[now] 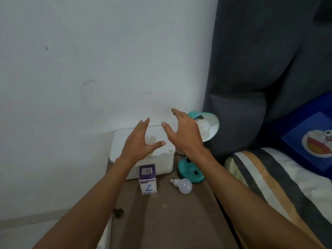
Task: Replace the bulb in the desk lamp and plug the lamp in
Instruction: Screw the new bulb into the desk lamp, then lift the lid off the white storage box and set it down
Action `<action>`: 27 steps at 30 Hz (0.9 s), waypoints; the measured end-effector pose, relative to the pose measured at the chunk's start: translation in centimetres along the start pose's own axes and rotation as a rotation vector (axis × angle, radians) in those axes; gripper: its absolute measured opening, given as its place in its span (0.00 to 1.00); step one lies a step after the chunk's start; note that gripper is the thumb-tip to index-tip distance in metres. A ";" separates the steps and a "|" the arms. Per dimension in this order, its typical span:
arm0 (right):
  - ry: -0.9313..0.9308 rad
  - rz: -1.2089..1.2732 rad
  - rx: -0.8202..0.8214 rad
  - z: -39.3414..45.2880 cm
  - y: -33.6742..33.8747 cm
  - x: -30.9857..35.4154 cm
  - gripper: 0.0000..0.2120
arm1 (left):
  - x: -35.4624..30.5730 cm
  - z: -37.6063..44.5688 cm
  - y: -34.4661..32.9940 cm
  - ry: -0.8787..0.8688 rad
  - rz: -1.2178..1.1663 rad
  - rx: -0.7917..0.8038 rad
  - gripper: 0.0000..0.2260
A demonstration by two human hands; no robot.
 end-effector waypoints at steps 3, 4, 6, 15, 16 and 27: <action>-0.099 -0.029 0.239 -0.5 -4.5 -0.5 0.40 | 4.3 -2.5 1.3 0.183 0.008 0.013 0.56; -0.144 -0.028 0.295 -0.7 -5.9 -1.0 0.45 | 5.8 -3.2 1.5 0.229 0.017 0.017 0.59; -0.225 -0.056 0.376 -1.0 -8.2 -2.5 0.56 | 8.1 -4.3 1.7 0.334 0.017 0.041 0.65; -0.355 -0.036 0.478 -0.4 -12.5 -7.4 0.70 | 11.6 -5.6 1.2 0.268 -0.233 -0.014 0.46; -0.328 -0.011 0.456 -0.4 -12.6 -7.5 0.64 | 11.6 -5.5 1.1 0.258 -0.247 -0.032 0.47; -0.214 0.086 0.314 -0.9 -10.3 -5.8 0.54 | 8.8 -5.4 3.4 0.161 -0.229 -0.148 0.48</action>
Point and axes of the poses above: each hand's wrist, its own z-axis towards the middle knuckle, its own y-axis out of the back of the hand, x = y × z, the point moved 1 cm from there along z, towards the middle knuckle, and after that the axes turned 10 degrees about -y, right-handed, at the moved point
